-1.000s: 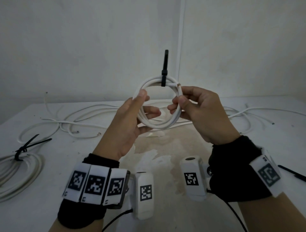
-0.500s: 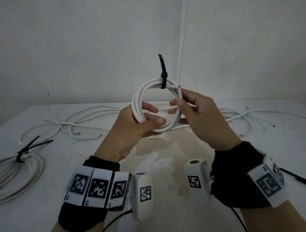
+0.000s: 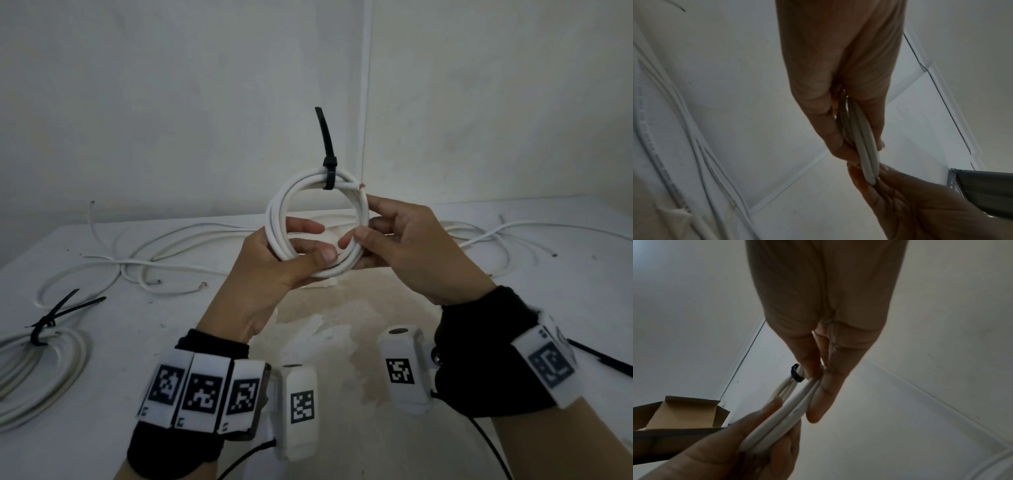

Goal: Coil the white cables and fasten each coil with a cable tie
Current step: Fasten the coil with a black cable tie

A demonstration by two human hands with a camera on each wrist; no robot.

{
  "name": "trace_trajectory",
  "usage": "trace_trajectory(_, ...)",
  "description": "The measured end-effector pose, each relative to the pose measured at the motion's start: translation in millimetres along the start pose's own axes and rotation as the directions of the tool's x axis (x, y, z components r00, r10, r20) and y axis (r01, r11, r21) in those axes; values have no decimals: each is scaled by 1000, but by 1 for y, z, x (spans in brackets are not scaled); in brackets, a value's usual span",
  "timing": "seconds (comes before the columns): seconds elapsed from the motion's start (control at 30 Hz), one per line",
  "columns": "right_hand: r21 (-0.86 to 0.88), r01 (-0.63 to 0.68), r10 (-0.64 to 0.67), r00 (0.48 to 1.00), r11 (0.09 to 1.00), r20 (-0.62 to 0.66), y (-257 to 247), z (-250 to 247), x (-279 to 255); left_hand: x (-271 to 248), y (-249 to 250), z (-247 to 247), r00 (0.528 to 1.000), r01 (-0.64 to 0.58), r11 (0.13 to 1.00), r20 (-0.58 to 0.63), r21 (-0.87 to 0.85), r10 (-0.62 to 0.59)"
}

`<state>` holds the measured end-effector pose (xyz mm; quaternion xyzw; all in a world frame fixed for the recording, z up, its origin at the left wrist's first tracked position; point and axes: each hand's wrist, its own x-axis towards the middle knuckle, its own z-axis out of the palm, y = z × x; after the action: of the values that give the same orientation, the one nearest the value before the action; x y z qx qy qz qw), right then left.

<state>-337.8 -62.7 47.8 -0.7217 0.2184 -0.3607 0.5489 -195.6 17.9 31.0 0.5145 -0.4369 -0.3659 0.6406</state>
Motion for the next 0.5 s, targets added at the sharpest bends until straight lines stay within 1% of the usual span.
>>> trace_trajectory(0.1,21,-19,19,1000,1000,-8,-3,1,-3,-4,0,0,1000,-7,1000,6,-24,7)
trace_trajectory(0.23,31,-36,37,999,999,-17,-5,4,-9,-13,-1,-1,996,34,998,87,-51,-29)
trace_trajectory(0.37,0,-44,44,998,999,-39,-8,14,-13,-19,5,-11,986,67,998,154,15,-69)
trace_trajectory(0.5,-22,-52,51,997,998,-51,-13,23,-17,-28,15,-17,973,54,998,223,27,-59)
